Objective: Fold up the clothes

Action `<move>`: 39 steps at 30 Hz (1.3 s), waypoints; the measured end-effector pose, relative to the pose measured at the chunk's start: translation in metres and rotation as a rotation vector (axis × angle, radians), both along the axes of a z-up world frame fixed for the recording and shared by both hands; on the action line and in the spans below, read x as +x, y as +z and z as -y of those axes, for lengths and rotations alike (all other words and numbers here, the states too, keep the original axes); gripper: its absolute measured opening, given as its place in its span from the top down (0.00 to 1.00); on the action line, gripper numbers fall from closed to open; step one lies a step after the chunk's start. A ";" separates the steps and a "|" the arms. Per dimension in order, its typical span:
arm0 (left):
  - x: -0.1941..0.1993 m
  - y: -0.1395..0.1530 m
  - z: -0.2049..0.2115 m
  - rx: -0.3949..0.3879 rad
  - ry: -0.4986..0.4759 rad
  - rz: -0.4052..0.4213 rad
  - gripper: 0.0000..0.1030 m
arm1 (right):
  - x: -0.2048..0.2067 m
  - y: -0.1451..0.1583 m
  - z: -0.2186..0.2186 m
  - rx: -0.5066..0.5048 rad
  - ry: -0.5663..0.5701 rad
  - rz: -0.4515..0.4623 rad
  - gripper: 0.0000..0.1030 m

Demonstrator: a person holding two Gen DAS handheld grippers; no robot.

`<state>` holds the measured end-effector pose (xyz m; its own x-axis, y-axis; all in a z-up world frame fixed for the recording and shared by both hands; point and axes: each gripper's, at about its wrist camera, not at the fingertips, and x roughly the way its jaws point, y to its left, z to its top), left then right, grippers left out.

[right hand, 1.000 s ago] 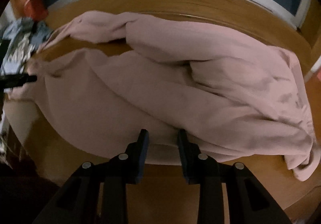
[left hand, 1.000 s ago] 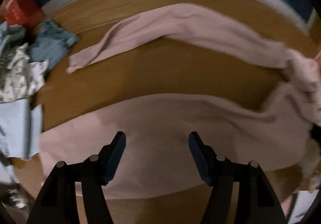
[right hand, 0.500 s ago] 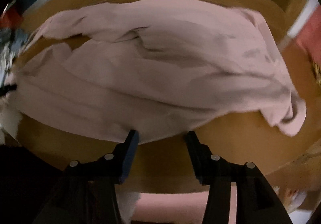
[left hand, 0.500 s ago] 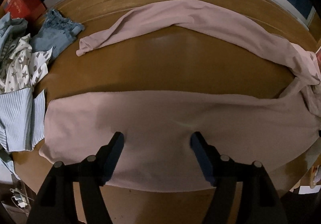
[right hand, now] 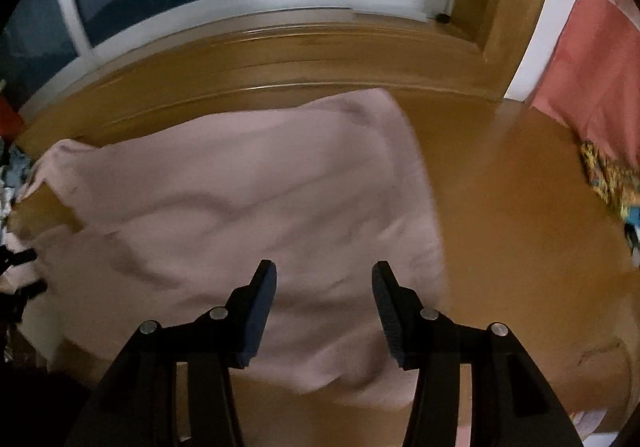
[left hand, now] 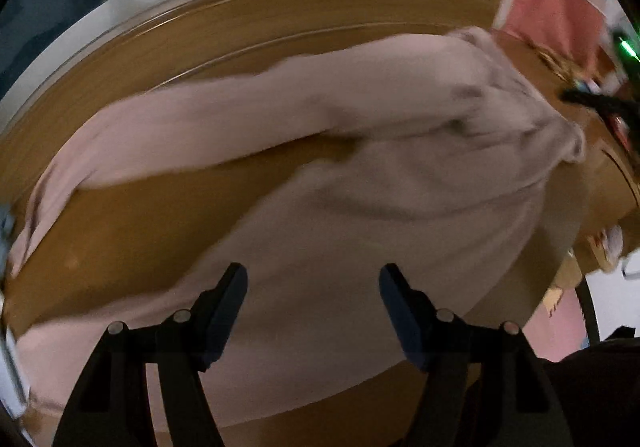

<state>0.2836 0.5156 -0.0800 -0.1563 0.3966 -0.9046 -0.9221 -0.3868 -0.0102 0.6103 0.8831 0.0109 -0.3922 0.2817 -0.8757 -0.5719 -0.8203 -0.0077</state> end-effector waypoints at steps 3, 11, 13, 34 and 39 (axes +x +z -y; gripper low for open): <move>0.041 -0.005 -0.048 -0.009 -0.026 0.017 0.35 | -0.007 -0.015 -0.041 -0.028 0.032 0.018 0.53; 0.087 -0.028 -0.110 -0.068 0.092 0.038 0.35 | -0.017 -0.049 -0.092 -0.102 0.203 0.051 0.61; 0.091 -0.029 -0.115 -0.080 0.137 0.015 0.35 | -0.016 -0.041 -0.088 -0.107 0.260 0.027 0.80; 0.079 -0.028 -0.130 -0.185 0.259 0.048 0.31 | -0.070 0.005 -0.182 -0.308 0.199 -0.240 0.85; 0.081 -0.021 -0.138 -0.168 0.230 0.033 0.33 | 0.011 -0.003 -0.120 -0.326 0.404 -0.073 0.63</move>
<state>0.3643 0.6537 -0.1009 -0.1943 0.1987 -0.9606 -0.8105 -0.5842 0.0430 0.6208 1.0028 0.0084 -0.4762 -0.1873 -0.8592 -0.1992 -0.9287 0.3129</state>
